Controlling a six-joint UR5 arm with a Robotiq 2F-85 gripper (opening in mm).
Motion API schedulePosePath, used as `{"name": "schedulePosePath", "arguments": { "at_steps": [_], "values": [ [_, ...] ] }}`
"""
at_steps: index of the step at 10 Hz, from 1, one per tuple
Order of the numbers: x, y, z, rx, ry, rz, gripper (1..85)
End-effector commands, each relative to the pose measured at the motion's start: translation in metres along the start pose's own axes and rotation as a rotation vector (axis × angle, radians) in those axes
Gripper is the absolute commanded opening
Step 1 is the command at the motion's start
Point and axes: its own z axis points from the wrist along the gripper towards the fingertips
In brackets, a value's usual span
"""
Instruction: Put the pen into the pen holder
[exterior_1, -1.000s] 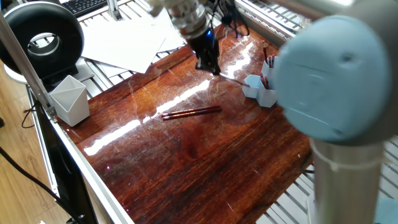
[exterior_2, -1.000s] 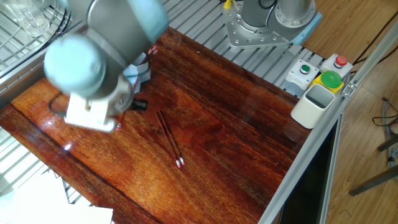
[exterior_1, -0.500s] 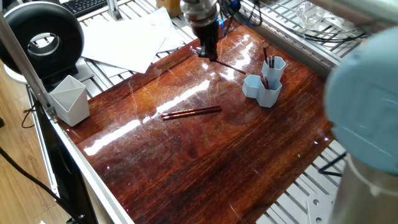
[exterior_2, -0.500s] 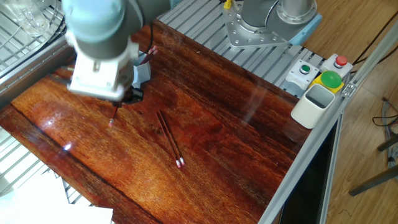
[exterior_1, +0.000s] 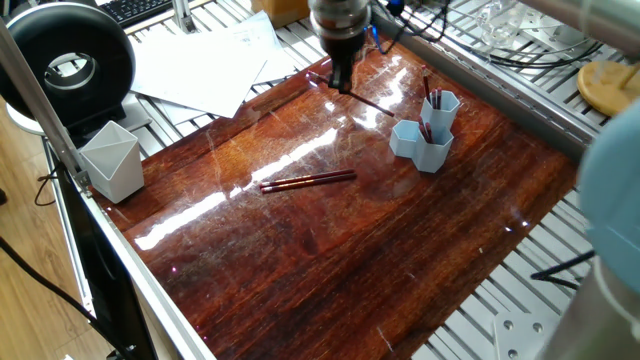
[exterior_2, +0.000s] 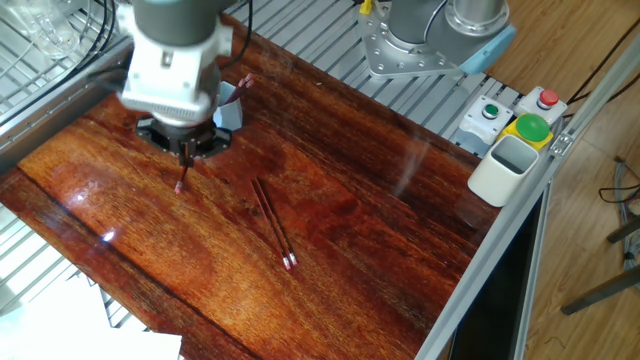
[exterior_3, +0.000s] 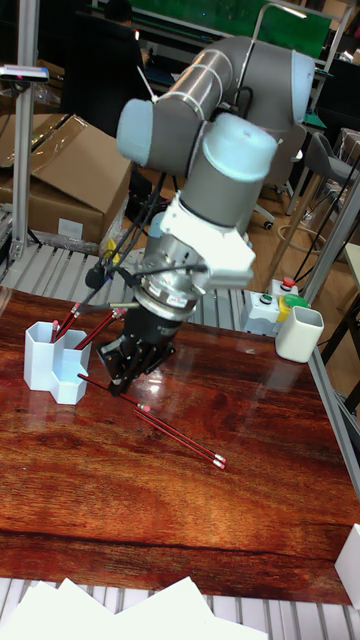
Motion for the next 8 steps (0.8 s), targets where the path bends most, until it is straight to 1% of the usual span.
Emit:
{"name": "schedulePosePath", "arguments": {
  "at_steps": [1, 2, 3, 4, 6, 7, 8],
  "values": [
    [0.005, 0.003, -0.010, -0.011, -0.087, -0.011, 1.0],
    [0.009, 0.003, -0.011, -0.021, -0.103, -0.018, 1.0],
    [0.011, 0.003, -0.010, -0.035, -0.128, -0.020, 1.0],
    [0.013, 0.003, -0.008, -0.051, -0.165, -0.024, 1.0],
    [0.021, -0.001, -0.004, -0.065, -0.207, -0.046, 1.0],
    [0.027, -0.003, 0.000, -0.067, -0.211, -0.052, 1.0],
    [0.029, -0.003, 0.004, -0.074, -0.229, -0.056, 1.0]
  ]
}}
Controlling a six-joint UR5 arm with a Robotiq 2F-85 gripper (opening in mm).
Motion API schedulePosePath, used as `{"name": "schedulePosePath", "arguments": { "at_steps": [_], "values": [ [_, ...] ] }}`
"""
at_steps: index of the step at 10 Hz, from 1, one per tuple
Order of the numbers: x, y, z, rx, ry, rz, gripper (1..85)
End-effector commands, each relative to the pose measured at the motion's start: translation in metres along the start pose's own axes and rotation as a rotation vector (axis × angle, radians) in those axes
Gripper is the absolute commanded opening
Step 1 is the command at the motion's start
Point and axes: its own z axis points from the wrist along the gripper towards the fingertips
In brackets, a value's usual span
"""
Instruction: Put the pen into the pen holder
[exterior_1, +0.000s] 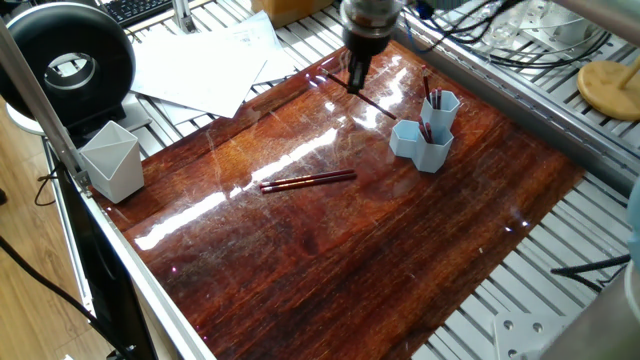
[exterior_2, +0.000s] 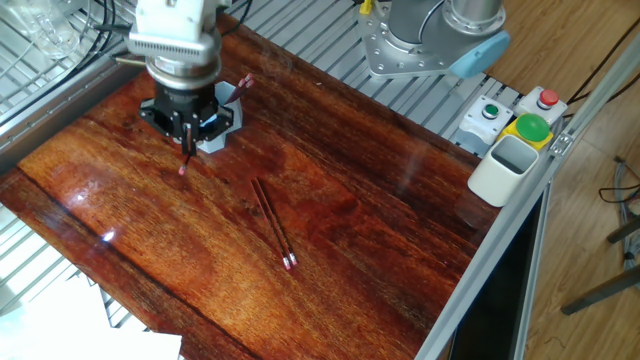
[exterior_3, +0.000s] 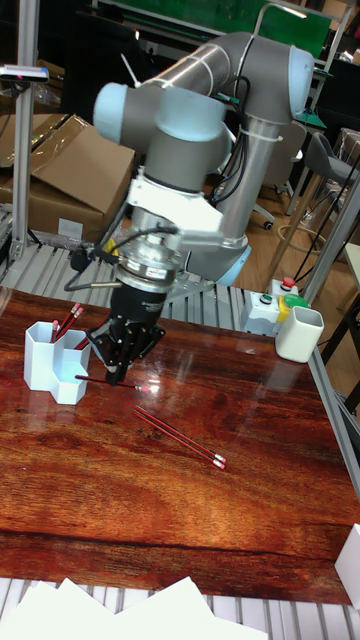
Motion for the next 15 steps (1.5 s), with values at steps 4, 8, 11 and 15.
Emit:
{"name": "schedulePosePath", "arguments": {
  "at_steps": [4, 8, 11, 15],
  "values": [
    [0.014, 0.012, 0.008, -0.077, -0.087, -0.007, 1.0],
    [0.022, 0.012, 0.006, -0.076, -0.023, -0.002, 1.0],
    [0.042, 0.006, 0.007, -0.049, 0.057, 0.020, 1.0],
    [0.044, 0.000, 0.007, -0.023, 0.066, 0.113, 1.0]
  ]
}}
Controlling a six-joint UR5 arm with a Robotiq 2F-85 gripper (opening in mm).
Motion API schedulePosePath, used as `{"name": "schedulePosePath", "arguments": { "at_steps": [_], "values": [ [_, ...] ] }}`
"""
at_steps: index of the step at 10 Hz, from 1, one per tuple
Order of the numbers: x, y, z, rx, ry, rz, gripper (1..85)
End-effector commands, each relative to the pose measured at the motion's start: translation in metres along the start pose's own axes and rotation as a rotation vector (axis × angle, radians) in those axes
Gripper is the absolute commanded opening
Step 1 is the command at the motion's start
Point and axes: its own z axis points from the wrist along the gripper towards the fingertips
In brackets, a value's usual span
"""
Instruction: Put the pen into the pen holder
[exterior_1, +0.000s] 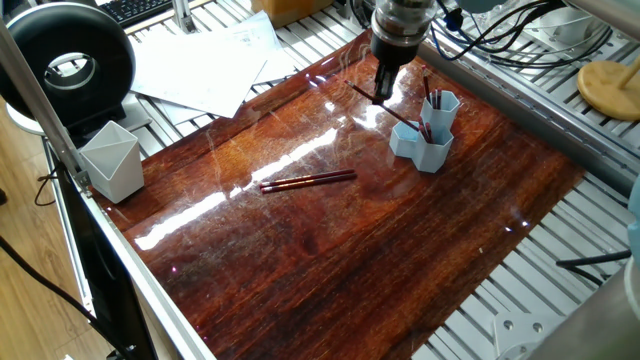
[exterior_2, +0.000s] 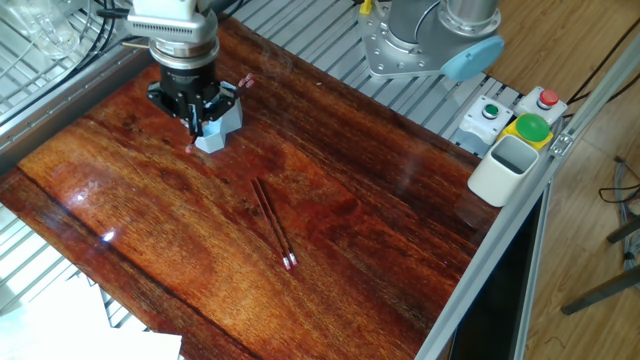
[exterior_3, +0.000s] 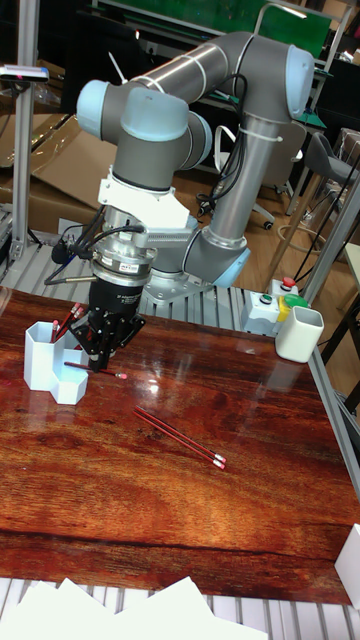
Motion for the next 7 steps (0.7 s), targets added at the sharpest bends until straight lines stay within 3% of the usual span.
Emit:
{"name": "schedulePosePath", "arguments": {
  "at_steps": [1, 4, 7],
  "values": [
    [-0.006, -0.006, -0.001, 0.020, -0.024, 0.089, 1.0],
    [-0.011, -0.011, -0.002, 0.035, -0.046, 0.106, 1.0],
    [0.010, -0.009, -0.021, 0.012, -0.078, 0.092, 1.0]
  ]
}}
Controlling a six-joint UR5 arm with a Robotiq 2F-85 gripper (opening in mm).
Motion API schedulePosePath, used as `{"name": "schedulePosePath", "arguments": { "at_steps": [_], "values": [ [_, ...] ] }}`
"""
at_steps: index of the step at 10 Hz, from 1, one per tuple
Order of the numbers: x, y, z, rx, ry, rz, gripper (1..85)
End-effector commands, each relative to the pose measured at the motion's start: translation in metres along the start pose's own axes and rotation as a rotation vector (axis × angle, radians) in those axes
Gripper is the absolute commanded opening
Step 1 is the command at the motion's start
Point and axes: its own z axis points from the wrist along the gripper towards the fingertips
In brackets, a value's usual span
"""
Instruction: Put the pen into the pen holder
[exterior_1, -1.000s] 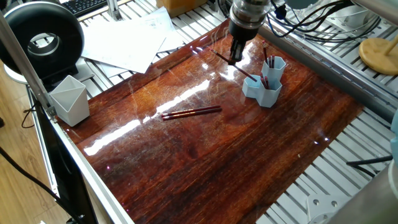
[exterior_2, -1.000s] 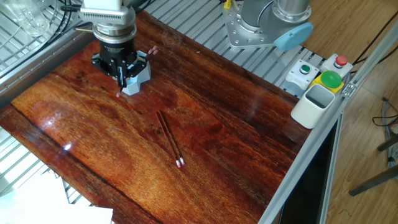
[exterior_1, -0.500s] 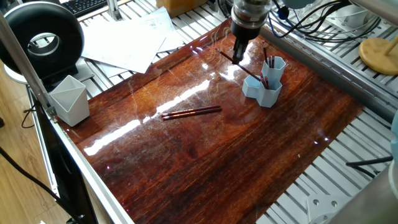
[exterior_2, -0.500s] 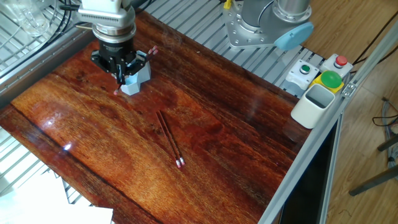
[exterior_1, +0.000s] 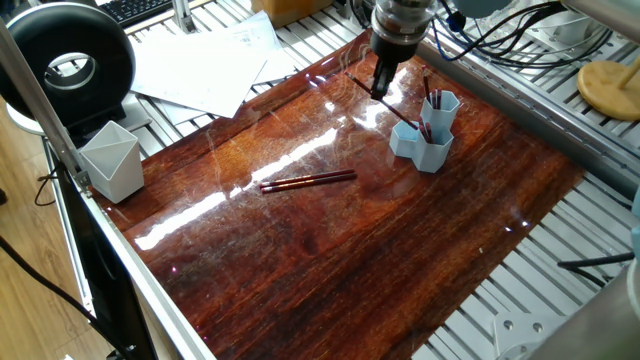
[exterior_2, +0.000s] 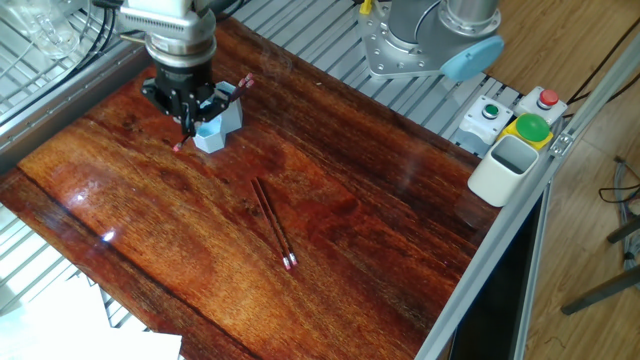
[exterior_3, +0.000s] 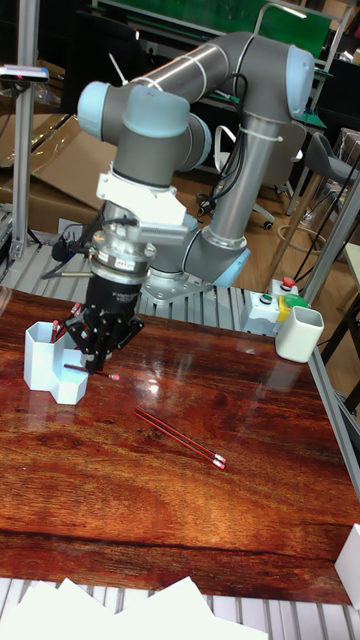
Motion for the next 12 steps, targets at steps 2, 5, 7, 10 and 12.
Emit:
{"name": "schedulePosePath", "arguments": {
  "at_steps": [2, 5, 7, 10, 12],
  "values": [
    [0.012, 0.000, -0.025, -0.020, -0.106, -0.004, 1.0],
    [0.002, 0.003, -0.034, -0.060, -0.226, -0.031, 1.0],
    [-0.004, 0.004, -0.037, -0.095, -0.294, -0.059, 1.0],
    [0.004, -0.001, -0.034, -0.100, -0.317, -0.093, 1.0],
    [0.004, -0.001, -0.034, -0.114, -0.353, -0.115, 1.0]
  ]
}}
